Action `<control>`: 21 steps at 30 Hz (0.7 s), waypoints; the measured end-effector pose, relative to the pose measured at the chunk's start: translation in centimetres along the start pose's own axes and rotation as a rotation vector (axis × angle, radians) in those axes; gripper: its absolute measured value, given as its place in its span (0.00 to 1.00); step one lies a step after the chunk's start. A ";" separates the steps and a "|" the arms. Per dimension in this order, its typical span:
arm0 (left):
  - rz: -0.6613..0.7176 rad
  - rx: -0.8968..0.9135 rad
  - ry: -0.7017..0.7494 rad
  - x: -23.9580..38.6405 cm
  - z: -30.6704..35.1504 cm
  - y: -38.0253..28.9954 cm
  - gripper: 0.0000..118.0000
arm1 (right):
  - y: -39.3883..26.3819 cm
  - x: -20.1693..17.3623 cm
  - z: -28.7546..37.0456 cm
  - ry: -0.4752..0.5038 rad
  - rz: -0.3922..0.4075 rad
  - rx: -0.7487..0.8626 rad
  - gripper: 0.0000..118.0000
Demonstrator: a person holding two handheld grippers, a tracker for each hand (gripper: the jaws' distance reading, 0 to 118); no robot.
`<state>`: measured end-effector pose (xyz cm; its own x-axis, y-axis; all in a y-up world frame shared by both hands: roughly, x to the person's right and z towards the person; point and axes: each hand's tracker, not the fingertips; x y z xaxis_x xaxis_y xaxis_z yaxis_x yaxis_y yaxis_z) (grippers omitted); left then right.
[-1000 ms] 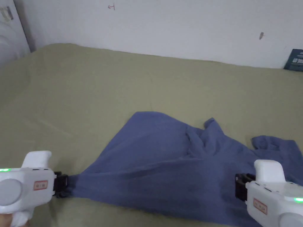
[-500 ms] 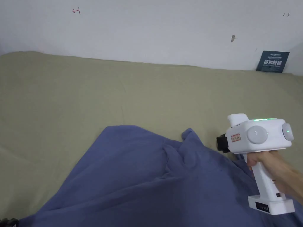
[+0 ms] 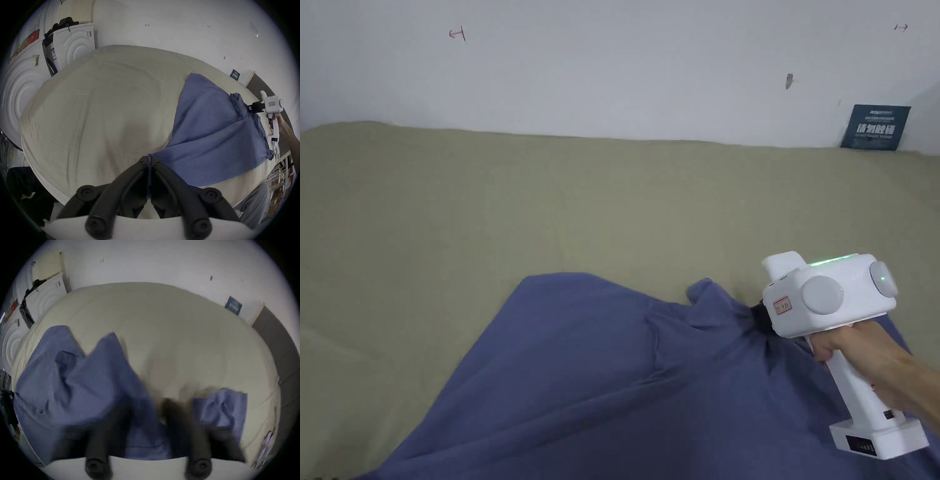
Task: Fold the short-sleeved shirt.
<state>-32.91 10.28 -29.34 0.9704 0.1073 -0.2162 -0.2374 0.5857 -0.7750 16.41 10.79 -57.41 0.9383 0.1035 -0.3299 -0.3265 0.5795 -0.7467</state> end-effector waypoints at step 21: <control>-0.143 0.397 0.002 9.1 14.1 17.0 0.01 | 1.4 5.6 34.0 -0.204 -0.113 0.555 0.01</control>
<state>-27.51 32.56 -36.12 0.9922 0.0016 -0.1247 -0.0652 0.8589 -0.5080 25.08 39.62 -40.64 0.9845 0.1385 -0.1075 -0.1673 0.9257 -0.3392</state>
